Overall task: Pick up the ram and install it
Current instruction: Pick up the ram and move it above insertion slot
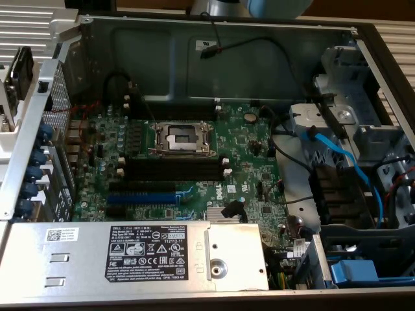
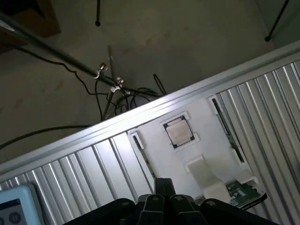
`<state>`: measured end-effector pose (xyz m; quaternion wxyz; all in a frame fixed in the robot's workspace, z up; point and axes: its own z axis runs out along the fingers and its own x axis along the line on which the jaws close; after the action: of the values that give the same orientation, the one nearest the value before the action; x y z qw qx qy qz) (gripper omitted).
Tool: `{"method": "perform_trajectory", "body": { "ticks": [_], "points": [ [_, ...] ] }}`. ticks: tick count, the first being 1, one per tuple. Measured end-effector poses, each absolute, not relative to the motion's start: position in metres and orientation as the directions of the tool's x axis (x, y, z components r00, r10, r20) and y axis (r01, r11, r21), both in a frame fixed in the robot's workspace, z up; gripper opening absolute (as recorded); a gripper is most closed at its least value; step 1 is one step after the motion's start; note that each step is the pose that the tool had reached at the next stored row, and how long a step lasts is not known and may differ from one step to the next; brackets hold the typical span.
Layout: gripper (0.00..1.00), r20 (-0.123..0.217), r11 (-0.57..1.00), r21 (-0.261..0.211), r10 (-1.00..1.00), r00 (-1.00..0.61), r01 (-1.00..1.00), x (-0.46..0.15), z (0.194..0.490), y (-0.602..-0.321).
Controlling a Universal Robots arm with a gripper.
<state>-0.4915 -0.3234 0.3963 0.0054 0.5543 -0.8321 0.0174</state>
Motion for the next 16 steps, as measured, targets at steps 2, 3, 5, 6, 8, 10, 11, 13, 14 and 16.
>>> {"method": "perform_trajectory", "body": {
  "ticks": [2, 3, 5, 6, 8, 10, 11, 13, 14, 16],
  "points": [
    [0.10, 0.031, 0.366, -0.035, -0.930, -0.367, -0.930, -0.4915, 0.3963, -0.3234],
    [0.10, 0.031, 0.355, -0.041, -0.934, -0.357, -0.934, -0.4915, 0.3962, -0.3235],
    [0.10, 0.029, 0.334, -0.054, -0.941, -0.336, -0.941, -0.4915, 0.3963, -0.3235],
    [0.10, 0.027, 0.324, -0.061, -0.945, -0.326, -0.944, -0.4915, 0.3963, -0.3235],
    [0.10, 0.022, 0.288, -0.078, -0.957, -0.290, -0.955, -0.4915, 0.3963, -0.3235],
    [0.10, 0.020, 0.251, -0.082, -0.967, -0.253, -0.965, -0.4915, 0.3950, -0.3251],
    [0.10, 0.020, 0.244, -0.082, -0.969, -0.246, -0.966, -0.4915, 0.3947, -0.3258],
    [0.10, 0.020, 0.230, -0.083, -0.972, -0.232, -0.970, -0.4915, 0.3939, -0.3271],
    [0.10, 0.020, 0.222, -0.083, -0.974, -0.225, -0.971, -0.4915, 0.3934, -0.3276],
    [0.10, 0.020, 0.198, -0.084, -0.980, -0.200, -0.977, -0.4913, 0.3927, -0.3287]
  ]
}}
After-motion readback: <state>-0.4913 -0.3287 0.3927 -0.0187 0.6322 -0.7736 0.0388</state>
